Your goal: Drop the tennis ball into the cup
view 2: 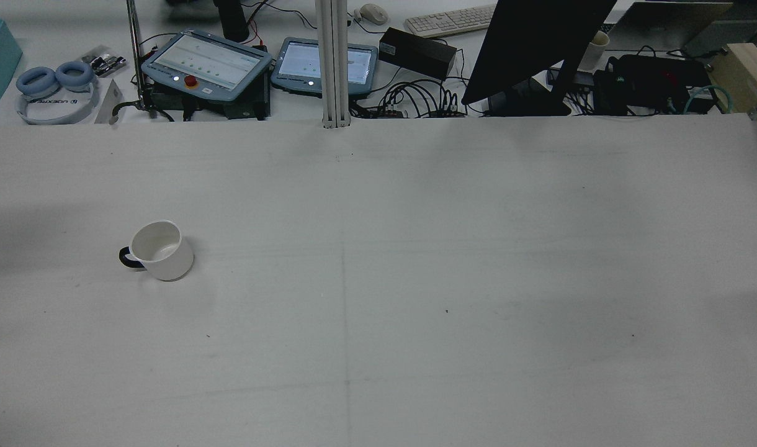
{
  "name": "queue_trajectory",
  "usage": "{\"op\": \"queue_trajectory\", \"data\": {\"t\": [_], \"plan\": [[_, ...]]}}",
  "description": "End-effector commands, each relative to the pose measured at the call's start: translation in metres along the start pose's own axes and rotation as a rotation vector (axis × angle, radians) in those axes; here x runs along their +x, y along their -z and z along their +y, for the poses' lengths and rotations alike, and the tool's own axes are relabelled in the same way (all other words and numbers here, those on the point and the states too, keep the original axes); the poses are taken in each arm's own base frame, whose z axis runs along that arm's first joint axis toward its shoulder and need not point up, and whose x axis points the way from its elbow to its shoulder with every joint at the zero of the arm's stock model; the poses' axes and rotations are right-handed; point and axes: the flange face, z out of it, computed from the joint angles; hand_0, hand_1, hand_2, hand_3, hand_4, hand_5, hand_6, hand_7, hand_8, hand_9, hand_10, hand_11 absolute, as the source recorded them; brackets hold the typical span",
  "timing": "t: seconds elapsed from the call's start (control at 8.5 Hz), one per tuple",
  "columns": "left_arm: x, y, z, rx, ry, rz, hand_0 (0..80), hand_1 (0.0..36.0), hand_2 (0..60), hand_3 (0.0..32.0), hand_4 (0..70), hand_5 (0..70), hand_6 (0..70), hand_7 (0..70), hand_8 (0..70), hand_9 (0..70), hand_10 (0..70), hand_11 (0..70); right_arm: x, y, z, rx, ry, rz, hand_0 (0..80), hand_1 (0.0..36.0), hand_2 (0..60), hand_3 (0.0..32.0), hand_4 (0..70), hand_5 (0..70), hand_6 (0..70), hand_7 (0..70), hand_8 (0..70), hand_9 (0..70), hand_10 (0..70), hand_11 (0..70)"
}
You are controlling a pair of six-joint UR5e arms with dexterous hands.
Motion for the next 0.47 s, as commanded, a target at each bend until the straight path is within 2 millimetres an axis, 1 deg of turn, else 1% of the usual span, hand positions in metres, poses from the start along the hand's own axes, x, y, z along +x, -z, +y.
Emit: {"op": "queue_trajectory", "data": {"t": [0.0,0.12,0.24,0.35], "plan": [[-0.007,-0.032,-0.029,-0.012,-0.006,0.001,80.0,36.0,50.6,0.0,35.4,33.5,70.0,70.0,51.0,65.2,42.1,62.1,0.0,0.0,0.0,0.0,0.0,0.001,0.0,0.0,0.0,0.0,0.0,0.0,0.0,0.0,0.0,0.0,0.0,0.0],[-0.008,-0.037,-0.037,-0.029,-0.005,0.005,80.0,36.0,50.2,0.0,35.1,32.9,70.0,70.0,50.8,65.0,42.1,62.1,0.0,0.0,0.0,0.0,0.0,0.001,0.0,0.0,0.0,0.0,0.0,0.0,0.0,0.0,0.0,0.0,0.0,0.0],[-0.018,-0.04,-0.033,-0.055,-0.002,-0.011,80.0,36.0,51.4,0.0,34.2,33.1,70.0,70.0,50.9,65.2,42.3,62.3,0.0,0.0,0.0,-0.002,0.0,-0.001,0.0,0.0,0.0,0.0,0.0,0.0,0.0,0.0,0.0,0.0,0.0,0.0],[-0.065,-0.05,-0.02,-0.104,0.027,-0.098,80.0,36.0,51.7,0.0,33.3,33.0,70.0,70.0,50.9,65.2,42.2,62.1,0.0,0.0,0.0,0.0,0.0,-0.001,0.0,0.0,0.0,0.0,0.0,0.0,0.0,0.0,0.0,0.0,0.0,0.0]]}}
